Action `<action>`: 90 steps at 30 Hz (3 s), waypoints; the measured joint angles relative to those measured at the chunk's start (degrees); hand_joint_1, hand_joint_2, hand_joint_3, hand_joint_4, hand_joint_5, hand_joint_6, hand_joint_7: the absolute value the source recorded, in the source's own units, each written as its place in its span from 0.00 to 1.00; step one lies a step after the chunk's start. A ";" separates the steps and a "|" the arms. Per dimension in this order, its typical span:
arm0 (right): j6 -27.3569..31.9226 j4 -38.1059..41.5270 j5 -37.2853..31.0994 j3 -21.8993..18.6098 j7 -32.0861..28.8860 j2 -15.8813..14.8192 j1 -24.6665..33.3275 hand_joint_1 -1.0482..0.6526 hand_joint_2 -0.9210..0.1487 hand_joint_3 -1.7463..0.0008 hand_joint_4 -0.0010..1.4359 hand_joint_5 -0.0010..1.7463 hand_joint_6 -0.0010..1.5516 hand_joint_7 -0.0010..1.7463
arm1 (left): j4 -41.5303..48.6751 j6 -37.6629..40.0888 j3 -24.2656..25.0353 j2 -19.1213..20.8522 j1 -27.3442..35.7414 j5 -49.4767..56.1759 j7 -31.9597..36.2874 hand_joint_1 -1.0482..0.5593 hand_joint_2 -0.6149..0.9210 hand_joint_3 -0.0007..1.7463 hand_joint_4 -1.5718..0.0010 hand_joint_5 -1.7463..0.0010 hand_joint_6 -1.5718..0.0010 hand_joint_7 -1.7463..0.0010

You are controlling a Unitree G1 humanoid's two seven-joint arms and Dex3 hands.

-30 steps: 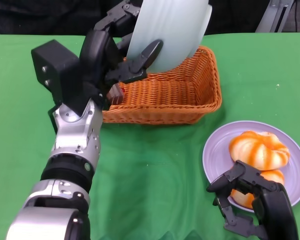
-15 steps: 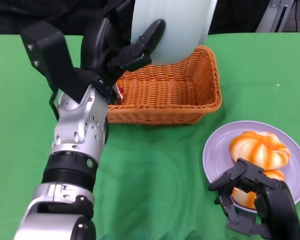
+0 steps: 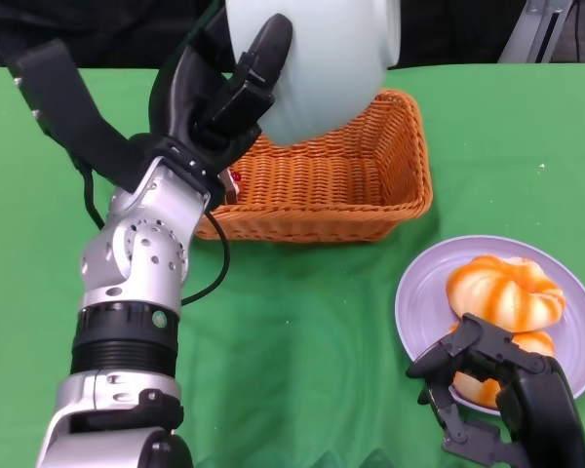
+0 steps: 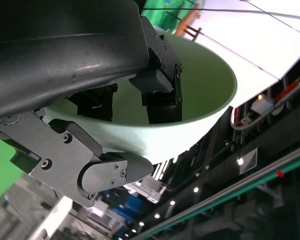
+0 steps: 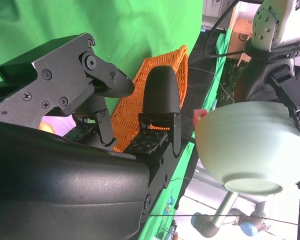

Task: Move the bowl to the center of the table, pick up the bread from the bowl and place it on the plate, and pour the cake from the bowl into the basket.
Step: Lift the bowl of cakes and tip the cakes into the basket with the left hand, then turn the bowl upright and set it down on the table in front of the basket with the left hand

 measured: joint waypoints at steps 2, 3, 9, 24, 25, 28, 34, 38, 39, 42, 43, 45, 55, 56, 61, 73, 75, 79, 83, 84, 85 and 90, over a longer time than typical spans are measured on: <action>-0.01 0.01 0.00 0.00 -0.01 0.00 0.07 0.60 0.34 0.40 0.56 0.86 0.48 0.70 | -0.06 1.88 0.99 -0.05 0.00 -1.49 1.01 0.57 0.98 0.37 0.57 0.13 0.58 0.15; -0.01 0.03 0.00 0.00 -0.01 0.01 0.08 0.60 0.34 0.40 0.56 0.86 0.48 0.70 | -0.08 2.59 1.29 -0.05 0.00 -1.96 1.20 0.57 0.98 0.37 0.57 0.12 0.58 0.15; -0.13 0.21 -0.05 0.00 -0.03 0.01 0.08 0.60 0.34 0.39 0.56 0.86 0.47 0.71 | -0.07 5.00 2.62 0.01 -0.04 -3.91 1.24 0.57 1.00 0.36 0.60 0.09 0.60 0.13; -0.18 0.60 -0.60 0.06 -0.41 0.03 -0.02 0.60 0.34 0.40 0.57 0.85 0.48 0.71 | 0.67 -4.05 -1.58 2.20 -0.01 2.77 -5.89 0.58 0.87 0.51 0.48 0.20 0.50 0.21; -0.20 0.71 -0.90 0.08 -0.51 0.05 -0.03 0.60 0.34 0.40 0.57 0.85 0.48 0.71 | 0.79 -5.86 -2.48 2.56 0.00 4.30 -6.75 0.58 0.85 0.54 0.48 0.19 0.50 0.20; -0.42 1.07 -1.09 0.13 -0.54 0.09 -0.11 0.60 0.34 0.39 0.57 0.86 0.48 0.71 | 0.95 -11.89 -5.45 4.04 0.06 8.95 -9.27 0.57 0.82 0.57 0.47 0.18 0.47 0.22; -1.11 1.59 -1.37 0.12 -0.89 0.19 -0.48 0.59 0.34 0.40 0.57 0.86 0.48 0.71 | 2.47 -24.27 -9.69 5.91 0.89 16.99 -11.98 0.57 0.80 0.57 0.45 0.21 0.47 0.23; -1.10 1.62 -1.36 0.13 -1.02 0.20 -0.59 0.59 0.34 0.41 0.56 0.86 0.47 0.71 | 6.58 -37.38 -12.27 8.36 2.14 23.65 -13.59 0.58 0.84 0.53 0.50 0.14 0.53 0.17; -1.10 1.62 -1.38 0.13 -1.03 0.19 -0.59 0.59 0.34 0.41 0.56 0.86 0.47 0.71 | 7.95 -41.32 -12.87 9.15 2.22 25.58 -13.59 0.58 0.85 0.51 0.51 0.12 0.54 0.16; -1.12 1.70 -1.93 0.11 -1.17 0.17 -0.80 0.60 0.34 0.41 0.57 0.85 0.48 0.70 | 11.86 -51.55 -13.58 11.51 2.36 28.48 -13.79 0.59 0.92 0.40 0.55 0.08 0.53 0.18; -1.13 1.78 -2.00 0.08 -1.20 0.15 -0.89 0.59 0.34 0.41 0.57 0.85 0.48 0.70 | 12.93 -53.82 -13.75 12.10 2.37 29.04 -13.81 0.60 0.92 0.40 0.56 0.07 0.54 0.17; -1.14 1.95 -2.01 0.09 -1.20 0.15 -1.10 0.60 0.35 0.40 0.57 0.85 0.48 0.70 | 15.08 -58.36 -14.30 13.35 2.41 30.67 -13.75 0.61 0.92 0.41 0.58 0.06 0.54 0.18; -1.16 2.50 -1.80 0.11 -1.18 0.17 -1.37 0.60 0.35 0.39 0.57 0.86 0.48 0.70 | 21.19 -73.24 -15.55 18.05 2.61 37.57 -10.37 0.64 0.84 0.54 0.63 0.01 0.55 0.17; -1.16 2.50 -1.81 0.10 -1.18 0.17 -1.38 0.60 0.35 0.39 0.57 0.86 0.48 0.70 | 21.55 -74.18 -15.67 18.43 2.67 38.24 -9.67 0.64 0.84 0.54 0.63 0.01 0.55 0.17; -1.16 2.53 -1.85 0.13 -1.26 0.28 -1.43 0.60 0.34 0.40 0.57 0.85 0.48 0.70 | 22.96 -78.46 -16.75 21.03 3.12 45.96 -2.88 0.64 0.83 0.53 0.64 0.00 0.56 0.16; -1.40 3.68 -1.82 0.14 -1.55 0.34 -1.93 0.60 0.33 0.41 0.56 0.86 0.48 0.70 | 24.39 -85.23 -20.56 28.63 4.49 71.92 25.23 0.61 0.84 0.51 0.64 0.00 0.60 0.12; -1.54 3.80 -1.74 0.13 -1.55 0.34 -2.02 0.60 0.33 0.41 0.56 0.86 0.48 0.70 | 24.43 -85.60 -21.80 30.36 5.14 76.12 31.48 0.60 0.86 0.48 0.64 0.00 0.61 0.12; -1.78 3.98 -1.52 0.08 -1.57 0.33 -2.16 0.60 0.33 0.40 0.56 0.87 0.48 0.70 | 24.62 -85.14 -24.85 32.79 6.91 83.55 43.42 0.59 0.90 0.42 0.64 0.00 0.61 0.13; -1.77 3.96 -1.17 -0.28 -1.57 0.30 -2.23 0.61 0.32 0.41 0.54 0.86 0.47 0.71 | 23.72 -81.75 -29.01 34.87 9.31 92.35 58.14 0.60 0.92 0.38 0.63 0.00 0.65 0.09; -1.70 3.93 -1.06 -0.33 -1.56 0.29 -2.25 0.61 0.31 0.42 0.53 0.86 0.46 0.71 | 23.52 -80.91 -30.17 35.26 9.87 94.04 61.77 0.61 0.93 0.38 0.63 0.00 0.66 0.09; -1.51 3.82 -0.82 -0.36 -1.50 0.28 -2.28 0.61 0.30 0.43 0.53 0.86 0.46 0.72 | 23.23 -80.02 -31.24 35.64 10.57 95.57 65.69 0.61 0.93 0.38 0.63 0.00 0.66 0.09; 0.63 1.87 1.71 -0.68 -0.71 0.10 -2.46 0.60 0.28 0.46 0.52 0.86 0.45 0.73 | 22.13 -76.30 -36.10 37.75 12.84 99.88 81.30 0.63 0.94 0.39 0.63 0.04 0.67 0.09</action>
